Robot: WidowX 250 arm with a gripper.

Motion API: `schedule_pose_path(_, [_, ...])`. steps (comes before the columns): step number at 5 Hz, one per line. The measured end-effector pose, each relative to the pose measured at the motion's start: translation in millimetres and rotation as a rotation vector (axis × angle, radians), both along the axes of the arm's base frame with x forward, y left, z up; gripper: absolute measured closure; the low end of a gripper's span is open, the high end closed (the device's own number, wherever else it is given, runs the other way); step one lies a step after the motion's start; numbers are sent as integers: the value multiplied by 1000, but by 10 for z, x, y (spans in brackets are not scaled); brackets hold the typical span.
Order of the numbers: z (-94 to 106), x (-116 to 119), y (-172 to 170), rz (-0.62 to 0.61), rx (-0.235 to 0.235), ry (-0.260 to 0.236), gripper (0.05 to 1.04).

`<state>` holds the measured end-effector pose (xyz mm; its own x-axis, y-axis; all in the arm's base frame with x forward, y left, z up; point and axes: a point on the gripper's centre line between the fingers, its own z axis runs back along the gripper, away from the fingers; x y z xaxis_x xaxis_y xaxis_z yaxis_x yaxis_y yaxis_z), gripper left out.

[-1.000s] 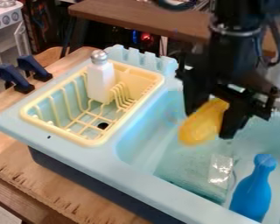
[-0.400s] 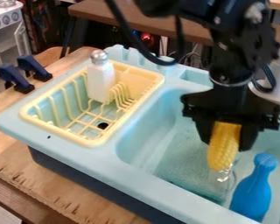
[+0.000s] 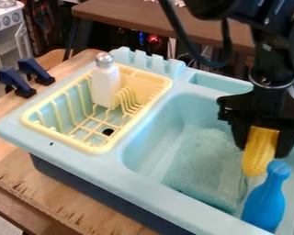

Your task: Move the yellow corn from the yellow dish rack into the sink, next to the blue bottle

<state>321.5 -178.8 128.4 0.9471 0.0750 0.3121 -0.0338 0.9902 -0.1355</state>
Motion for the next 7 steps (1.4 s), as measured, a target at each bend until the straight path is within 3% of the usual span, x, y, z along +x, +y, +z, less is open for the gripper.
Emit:
schedule_pose_path(2, [-54,32,-149,18,-64,33,391])
schedule_pose_path(5, [-424,41,-235,21,-70,97,391])
schedule_pose_path(6, [-433,62,-271,10,-47,120,346])
schedule_pose_path(7, [-392,84,-263,-8,-14,120,106])
